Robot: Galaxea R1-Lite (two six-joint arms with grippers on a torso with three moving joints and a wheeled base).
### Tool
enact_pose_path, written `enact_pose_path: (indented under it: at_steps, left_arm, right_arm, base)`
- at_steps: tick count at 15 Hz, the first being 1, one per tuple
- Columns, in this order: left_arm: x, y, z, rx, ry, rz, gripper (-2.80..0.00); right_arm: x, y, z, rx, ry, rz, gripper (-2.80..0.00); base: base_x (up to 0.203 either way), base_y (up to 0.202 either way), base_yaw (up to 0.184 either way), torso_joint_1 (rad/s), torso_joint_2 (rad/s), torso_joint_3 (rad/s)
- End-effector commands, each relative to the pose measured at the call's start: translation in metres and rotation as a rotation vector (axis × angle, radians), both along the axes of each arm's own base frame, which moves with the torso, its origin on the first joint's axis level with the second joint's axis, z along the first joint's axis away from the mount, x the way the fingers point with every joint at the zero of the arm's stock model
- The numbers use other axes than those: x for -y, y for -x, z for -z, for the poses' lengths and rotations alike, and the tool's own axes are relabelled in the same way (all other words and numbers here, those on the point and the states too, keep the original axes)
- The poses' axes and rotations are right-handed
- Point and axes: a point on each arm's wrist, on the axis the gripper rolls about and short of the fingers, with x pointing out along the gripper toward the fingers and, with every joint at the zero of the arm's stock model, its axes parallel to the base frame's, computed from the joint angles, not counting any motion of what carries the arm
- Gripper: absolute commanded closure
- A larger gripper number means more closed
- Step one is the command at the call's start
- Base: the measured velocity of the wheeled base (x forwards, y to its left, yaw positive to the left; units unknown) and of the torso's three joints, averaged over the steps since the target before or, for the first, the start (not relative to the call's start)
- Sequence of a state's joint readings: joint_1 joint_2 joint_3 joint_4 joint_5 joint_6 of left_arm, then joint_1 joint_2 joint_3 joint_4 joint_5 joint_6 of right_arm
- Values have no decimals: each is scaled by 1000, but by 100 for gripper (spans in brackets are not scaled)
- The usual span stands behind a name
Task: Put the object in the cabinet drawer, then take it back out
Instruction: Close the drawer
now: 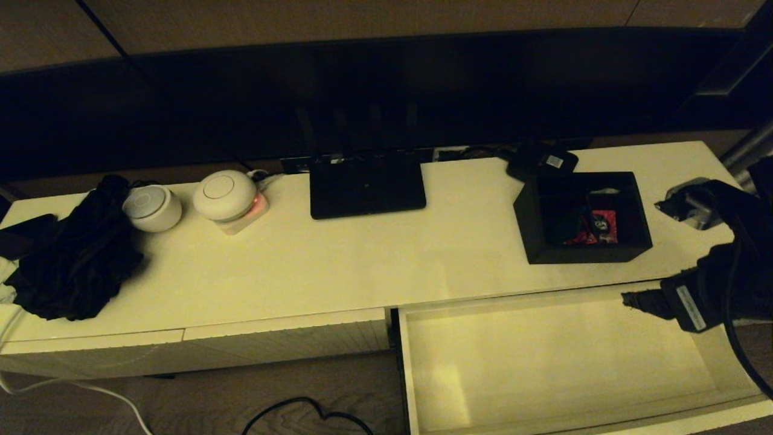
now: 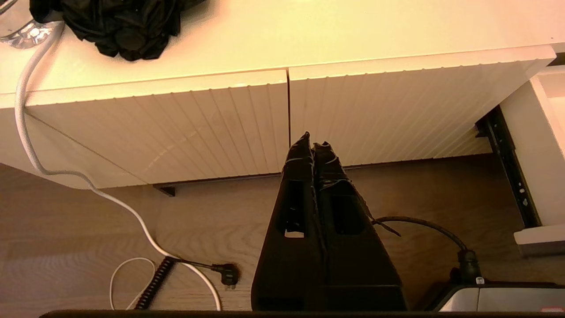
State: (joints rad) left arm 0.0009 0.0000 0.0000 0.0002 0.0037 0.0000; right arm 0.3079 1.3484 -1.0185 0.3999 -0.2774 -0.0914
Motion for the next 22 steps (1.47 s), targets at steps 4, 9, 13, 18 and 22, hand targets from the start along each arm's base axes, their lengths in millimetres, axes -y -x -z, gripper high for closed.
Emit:
enact_pose_path:
  at_steps: [4,9,13,18,22]
  left_arm:
    - [0,0,1,-3,0,-2,0]
    - [0,0,1,-3,0,0,0]
    - [0,0,1,-3,0,-2,0]
    - [0,0,1,-3,0,0,0]
    - [0,0,1,-3,0,-2,0]
  right_arm:
    - [-3,64,30,-40,118,-265,0]
    - [-10,106,68,-120,269,-661,0]
    - [-5,130,91,-158,291,-814,0]
    - [-4,133,123,-311,378,-913,0]
    - [-15,121,135,-373,395,-902,0]
  base:
    - [0,0,0,0,0,0]
    - [0,0,0,0,0,0]
    - [0,0,0,0,0,0]
    - [0,0,0,0,0,0]
    - [0,0,0,0,0,0]
